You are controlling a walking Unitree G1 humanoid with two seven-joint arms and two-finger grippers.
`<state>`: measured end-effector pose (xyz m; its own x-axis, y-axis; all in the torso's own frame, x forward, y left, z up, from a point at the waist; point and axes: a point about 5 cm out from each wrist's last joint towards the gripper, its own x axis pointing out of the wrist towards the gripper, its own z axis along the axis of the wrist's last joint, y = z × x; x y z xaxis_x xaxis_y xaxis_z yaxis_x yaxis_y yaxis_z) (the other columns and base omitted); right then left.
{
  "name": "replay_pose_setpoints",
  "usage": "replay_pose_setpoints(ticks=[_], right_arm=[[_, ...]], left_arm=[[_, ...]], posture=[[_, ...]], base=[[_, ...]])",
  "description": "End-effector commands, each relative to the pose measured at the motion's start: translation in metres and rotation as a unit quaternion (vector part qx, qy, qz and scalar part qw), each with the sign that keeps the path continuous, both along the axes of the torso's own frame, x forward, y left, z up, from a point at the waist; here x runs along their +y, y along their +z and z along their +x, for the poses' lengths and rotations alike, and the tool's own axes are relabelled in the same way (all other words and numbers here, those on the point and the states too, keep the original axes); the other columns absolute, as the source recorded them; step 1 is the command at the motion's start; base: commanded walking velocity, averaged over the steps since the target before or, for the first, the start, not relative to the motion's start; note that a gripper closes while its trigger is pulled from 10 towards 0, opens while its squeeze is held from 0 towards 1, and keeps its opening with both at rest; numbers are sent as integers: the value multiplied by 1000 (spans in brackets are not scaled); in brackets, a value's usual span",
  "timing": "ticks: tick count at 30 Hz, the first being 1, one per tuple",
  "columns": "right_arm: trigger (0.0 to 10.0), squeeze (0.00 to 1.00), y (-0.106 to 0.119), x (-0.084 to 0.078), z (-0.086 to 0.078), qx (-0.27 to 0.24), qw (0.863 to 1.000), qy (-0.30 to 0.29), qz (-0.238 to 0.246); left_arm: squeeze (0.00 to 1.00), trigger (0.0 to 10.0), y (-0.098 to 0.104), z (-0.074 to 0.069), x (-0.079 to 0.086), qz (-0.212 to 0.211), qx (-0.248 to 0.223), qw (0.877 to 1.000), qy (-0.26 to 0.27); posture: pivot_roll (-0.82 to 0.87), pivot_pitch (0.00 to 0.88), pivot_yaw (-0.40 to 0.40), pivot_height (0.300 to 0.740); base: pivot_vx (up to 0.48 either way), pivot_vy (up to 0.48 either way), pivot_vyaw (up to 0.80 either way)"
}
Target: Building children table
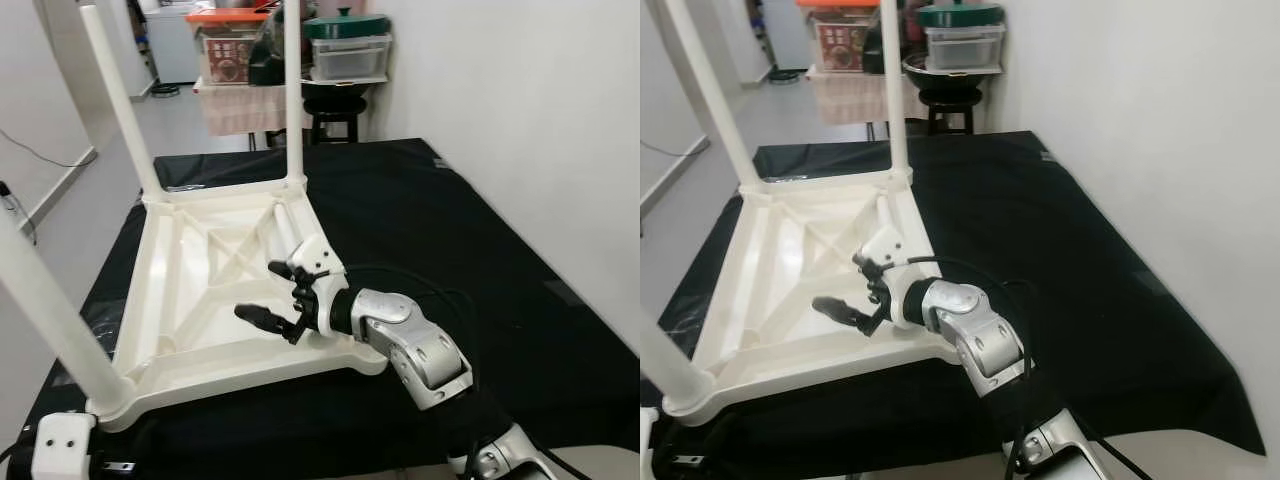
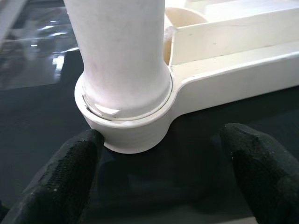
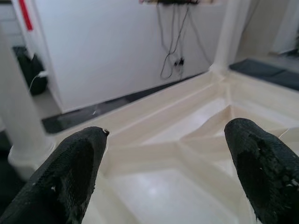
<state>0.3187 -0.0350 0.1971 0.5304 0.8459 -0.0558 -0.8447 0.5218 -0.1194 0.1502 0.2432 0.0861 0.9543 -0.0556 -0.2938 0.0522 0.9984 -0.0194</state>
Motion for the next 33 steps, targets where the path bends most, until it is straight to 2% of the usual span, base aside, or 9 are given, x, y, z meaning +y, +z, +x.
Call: replay_pose_setpoints(ticks=[1,5,8,12,22,24,27,30,33], right_arm=[[10000,0,8,-1,-1,-23,999,-5,22],[10000,0,17,-4,-7,-74,996,5,50],[10000,0,10,0,-17,-20,994,79,67],[10000,0,9,0,-21,-21,991,105,77],[10000,0,-5,1,-26,-19,990,138,23],[10000,0,-5,1,-26,-19,990,138,23],[10000,0,-22,-7,-18,-13,992,106,-64],[10000,0,-27,-11,-15,-8,992,91,-87],[10000,0,-46,-36,-1,-6,978,30,-206]], left_arm=[[0,10000,7,4,-9,-9,-14,999,-35],[0,10000,17,3,-20,-34,-23,996,-82],[0,10000,24,-4,-32,-57,-12,988,-143],[0,10000,29,-13,-41,-83,10,975,-206],[0,10000,46,-16,-42,-120,28,951,-285],[0,10000,46,-16,-42,-120,28,951,-285],[0,10000,52,3,-44,-95,-6,957,-272],[0,10000,53,9,-45,-91,-15,960,-266],[0,10000,65,35,-59,-81,-72,965,-237]], posture=[[38,0,23,740],[40,0,26,740],[40,0,26,740],[44,0,23,740],[44,0,19,740],[44,0,19,740],[35,0,20,740],[34,0,20,740],[24,0,17,740]], base=[[0,0,0],[0,0,0],[0,0,0],[0,0,0],[0,0,720],[0,0,800],[0,0,267],[0,0,0],[0,0,0]])
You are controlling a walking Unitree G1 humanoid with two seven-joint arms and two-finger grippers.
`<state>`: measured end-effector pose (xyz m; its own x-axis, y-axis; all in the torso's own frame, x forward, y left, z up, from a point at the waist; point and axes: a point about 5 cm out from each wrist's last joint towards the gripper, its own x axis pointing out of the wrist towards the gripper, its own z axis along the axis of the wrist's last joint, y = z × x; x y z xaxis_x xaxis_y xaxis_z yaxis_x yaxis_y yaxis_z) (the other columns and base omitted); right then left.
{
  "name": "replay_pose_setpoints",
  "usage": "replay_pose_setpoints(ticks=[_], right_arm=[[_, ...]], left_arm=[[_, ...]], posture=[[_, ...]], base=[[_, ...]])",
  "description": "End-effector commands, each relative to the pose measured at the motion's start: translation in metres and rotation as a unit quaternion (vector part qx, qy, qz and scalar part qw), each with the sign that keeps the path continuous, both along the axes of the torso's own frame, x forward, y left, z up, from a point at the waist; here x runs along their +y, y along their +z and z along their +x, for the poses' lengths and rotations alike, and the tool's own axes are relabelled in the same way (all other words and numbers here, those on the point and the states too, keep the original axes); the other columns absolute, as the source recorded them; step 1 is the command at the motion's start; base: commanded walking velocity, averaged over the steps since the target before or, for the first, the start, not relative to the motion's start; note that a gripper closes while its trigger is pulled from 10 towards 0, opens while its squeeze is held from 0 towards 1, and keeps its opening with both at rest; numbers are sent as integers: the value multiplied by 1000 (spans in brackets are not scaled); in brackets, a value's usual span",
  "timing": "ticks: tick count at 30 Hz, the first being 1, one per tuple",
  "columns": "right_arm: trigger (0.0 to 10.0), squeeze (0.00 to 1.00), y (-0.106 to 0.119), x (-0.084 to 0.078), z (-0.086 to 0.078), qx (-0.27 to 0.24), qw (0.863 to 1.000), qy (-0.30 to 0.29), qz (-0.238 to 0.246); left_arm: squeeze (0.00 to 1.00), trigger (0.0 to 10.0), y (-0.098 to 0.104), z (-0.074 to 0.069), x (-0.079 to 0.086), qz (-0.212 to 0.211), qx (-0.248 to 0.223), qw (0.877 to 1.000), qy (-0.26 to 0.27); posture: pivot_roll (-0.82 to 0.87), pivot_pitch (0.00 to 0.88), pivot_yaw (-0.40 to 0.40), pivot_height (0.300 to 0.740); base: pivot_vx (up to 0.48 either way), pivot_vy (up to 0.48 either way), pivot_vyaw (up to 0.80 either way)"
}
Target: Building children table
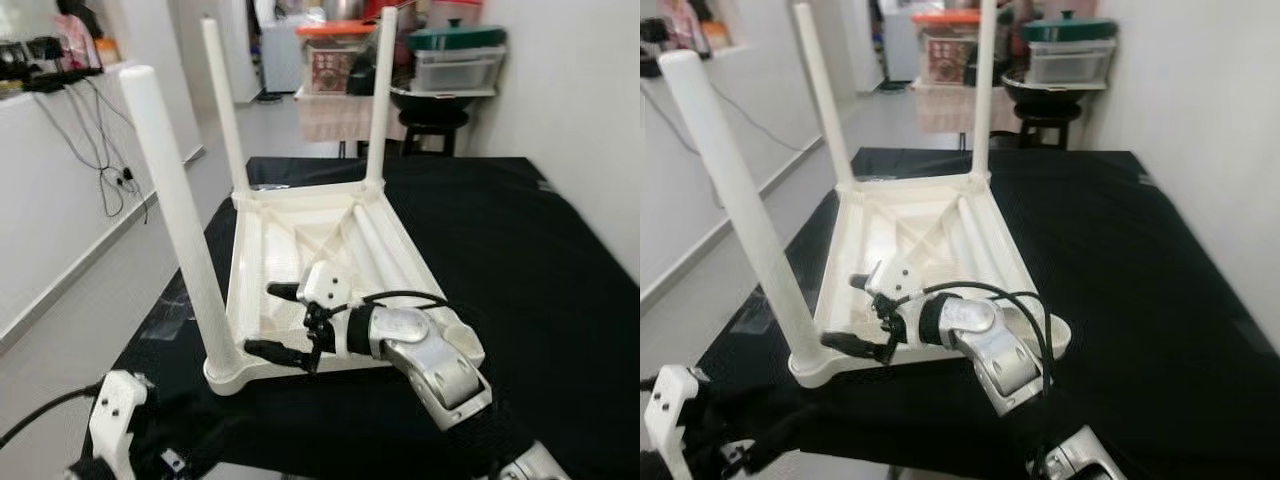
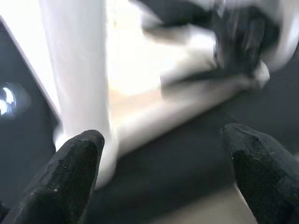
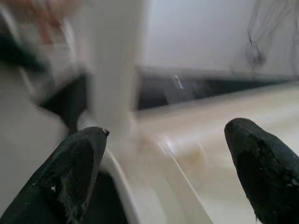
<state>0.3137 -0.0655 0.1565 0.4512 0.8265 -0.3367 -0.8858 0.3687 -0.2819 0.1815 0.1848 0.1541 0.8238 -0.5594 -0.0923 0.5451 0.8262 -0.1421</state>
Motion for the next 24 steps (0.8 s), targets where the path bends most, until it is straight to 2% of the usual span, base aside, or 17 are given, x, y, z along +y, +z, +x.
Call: replay_pose_setpoints(ticks=[1,4,6,8,9,10,11,12,18,21,24], right_arm=[[10000,0,-11,-14,7,-15,996,-29,-86],[10000,0,-14,-19,8,-20,993,-34,-115],[10000,0,-16,-31,11,-18,987,-44,-155],[10000,0,-16,-31,11,-18,987,-44,-155],[10000,0,-14,-34,11,-34,983,-40,-177],[10000,0,-13,-35,7,-36,980,-5,-193],[10000,0,-13,-35,7,-36,980,-5,-193],[10000,0,-11,-34,-6,-8,977,80,-199],[10000,0,-12,-33,-7,14,971,113,-210],[10000,0,-17,-28,-9,38,962,146,-229],[10000,0,-21,-23,-4,42,959,141,-244]], left_arm=[[0,10000,-1,9,-6,5,-4,1000,19],[0,10000,0,12,-9,2,-5,1000,18],[0,10000,0,17,-19,-1,-8,1000,5],[0,10000,0,17,-19,-1,-8,1000,5],[0,10000,0,21,-25,14,-16,1000,-7],[0,10000,1,26,-31,28,-27,999,-16],[0,10000,1,26,-31,28,-27,999,-16],[0,10000,5,36,-37,39,-43,998,-19],[0,10000,7,41,-37,43,-50,998,-5],[0,10000,5,40,-37,52,-51,997,9],[0,10000,4,37,-38,54,-49,997,12]], posture=[[21,0,14,740],[20,0,14,740],[15,0,15,740],[15,0,15,740],[10,1,12,740],[8,6,10,740],[8,6,10,740],[12,10,4,740],[14,25,-4,740],[23,41,-16,740],[30,51,-24,740]], base=[[0,0,0],[0,0,0],[0,0,0],[0,0,0],[0,0,0],[0,0,0],[0,0,0],[0,0,0],[0,0,0],[0,0,0],[0,0,0]])
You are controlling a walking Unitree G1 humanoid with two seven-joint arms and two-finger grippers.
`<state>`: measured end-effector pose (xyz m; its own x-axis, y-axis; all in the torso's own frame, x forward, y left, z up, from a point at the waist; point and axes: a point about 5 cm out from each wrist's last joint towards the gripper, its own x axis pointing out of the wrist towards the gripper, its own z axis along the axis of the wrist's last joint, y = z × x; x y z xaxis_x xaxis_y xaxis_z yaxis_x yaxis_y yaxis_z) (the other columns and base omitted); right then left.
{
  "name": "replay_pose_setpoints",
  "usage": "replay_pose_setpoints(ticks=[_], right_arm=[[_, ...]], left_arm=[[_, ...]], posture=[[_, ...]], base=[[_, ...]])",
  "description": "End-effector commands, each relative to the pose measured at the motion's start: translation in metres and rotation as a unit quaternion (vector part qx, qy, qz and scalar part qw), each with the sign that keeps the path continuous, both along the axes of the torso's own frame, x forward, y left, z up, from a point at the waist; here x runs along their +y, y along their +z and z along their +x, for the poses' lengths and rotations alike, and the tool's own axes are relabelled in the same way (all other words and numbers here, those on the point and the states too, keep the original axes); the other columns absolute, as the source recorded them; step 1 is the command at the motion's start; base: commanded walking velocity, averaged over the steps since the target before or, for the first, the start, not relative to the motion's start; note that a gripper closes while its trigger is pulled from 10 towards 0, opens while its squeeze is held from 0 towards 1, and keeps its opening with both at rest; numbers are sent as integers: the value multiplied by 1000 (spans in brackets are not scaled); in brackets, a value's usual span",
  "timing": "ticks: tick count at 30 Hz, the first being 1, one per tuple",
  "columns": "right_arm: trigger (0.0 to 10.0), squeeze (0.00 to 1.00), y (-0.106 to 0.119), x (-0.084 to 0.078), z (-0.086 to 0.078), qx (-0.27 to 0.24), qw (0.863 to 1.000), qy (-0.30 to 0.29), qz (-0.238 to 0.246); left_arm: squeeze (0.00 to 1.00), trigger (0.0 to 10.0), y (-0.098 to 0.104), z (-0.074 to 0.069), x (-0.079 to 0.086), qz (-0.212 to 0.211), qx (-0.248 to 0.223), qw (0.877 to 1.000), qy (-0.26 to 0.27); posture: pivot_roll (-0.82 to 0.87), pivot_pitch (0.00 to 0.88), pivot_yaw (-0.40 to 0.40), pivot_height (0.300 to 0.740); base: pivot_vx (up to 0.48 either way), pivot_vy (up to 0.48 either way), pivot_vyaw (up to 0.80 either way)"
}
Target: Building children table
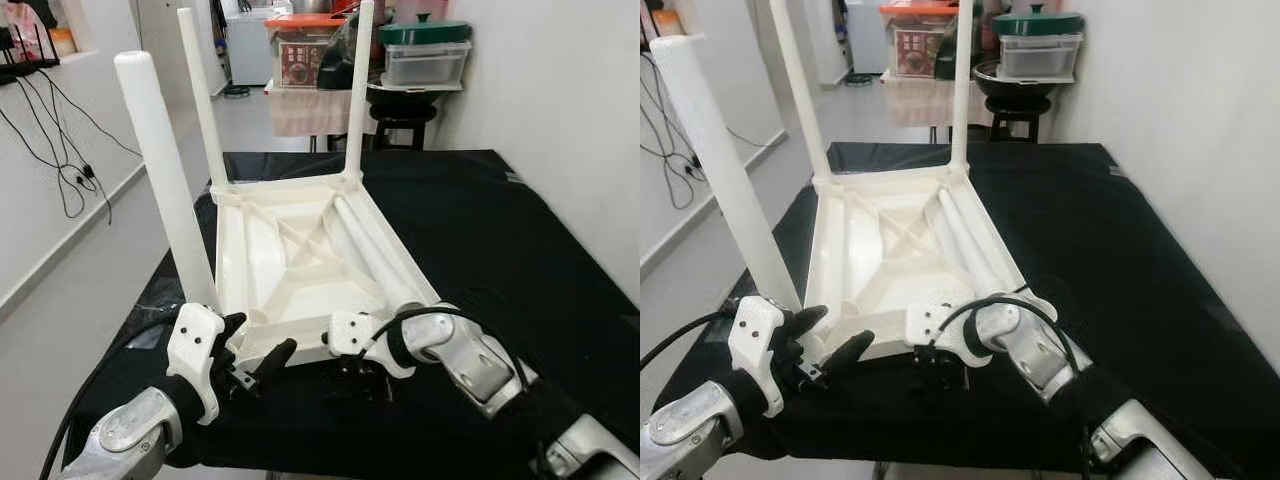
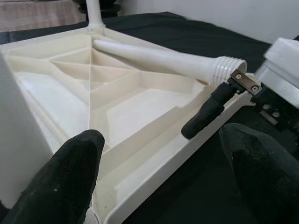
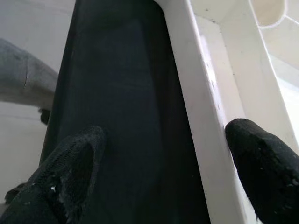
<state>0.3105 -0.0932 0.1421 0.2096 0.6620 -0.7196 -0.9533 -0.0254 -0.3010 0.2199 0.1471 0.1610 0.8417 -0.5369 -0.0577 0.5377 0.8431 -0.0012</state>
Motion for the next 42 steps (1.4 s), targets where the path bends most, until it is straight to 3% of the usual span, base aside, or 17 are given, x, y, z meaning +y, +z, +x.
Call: replay_pose_setpoints(ticks=[1,4,8,16,22,25,28,29,35,39,40,41,42], right_arm=[[10000,0,-10,8,4,1,1000,-4,-25],[10000,0,-13,14,13,-7,999,-20,-34],[10000,0,-2,32,19,16,1000,-6,14],[10000,0,30,34,18,56,993,65,82],[10000,0,27,34,26,41,997,58,41],[10000,0,15,39,33,27,999,41,-15],[10000,0,13,41,34,29,999,34,-28],[10000,0,7,45,36,49,997,22,-61],[10000,0,7,52,44,47,996,-17,-75],[10000,0,18,68,51,37,998,-59,-12],[10000,0,24,78,50,43,997,-57,27],[10000,0,24,78,50,43,997,-57,27],[10000,0,33,89,49,44,995,-52,70]], left_arm=[[0,10000,-4,-3,-1,4,6,1000,6],[0,10000,-5,-6,-3,4,7,1000,9],[0,10000,-12,-15,-10,7,23,1000,2],[0,10000,-14,-27,-16,18,25,999,-7],[0,10000,-14,-31,-21,30,19,999,-22],[0,10000,-15,-33,-23,33,18,999,-24],[0,10000,-15,-34,-24,34,18,999,-25],[0,10000,-15,-37,-24,35,19,999,-24],[0,10000,-15,-41,-26,35,20,999,-22],[0,10000,-15,-42,-26,31,21,999,-19],[0,10000,-15,-43,-26,30,21,999,-19],[0,10000,-15,-43,-26,30,21,999,-19],[0,10000,-15,-43,-26,29,21,999,-18]], posture=[[33,56,-28,740],[39,64,-32,740],[51,77,-36,740],[61,94,-45,740],[64,100,-49,740],[70,105,-54,740],[71,105,-54,740],[80,109,-61,740],[84,118,-71,740],[82,129,-75,740],[81,130,-76,740],[81,130,-76,740],[79,136,-79,740]], base=[[0,0,0],[0,0,0],[0,0,0],[0,0,0],[0,0,0],[0,0,0],[0,0,0],[0,0,0],[0,0,0],[0,0,0],[0,0,0],[0,0,0],[0,0,0]])
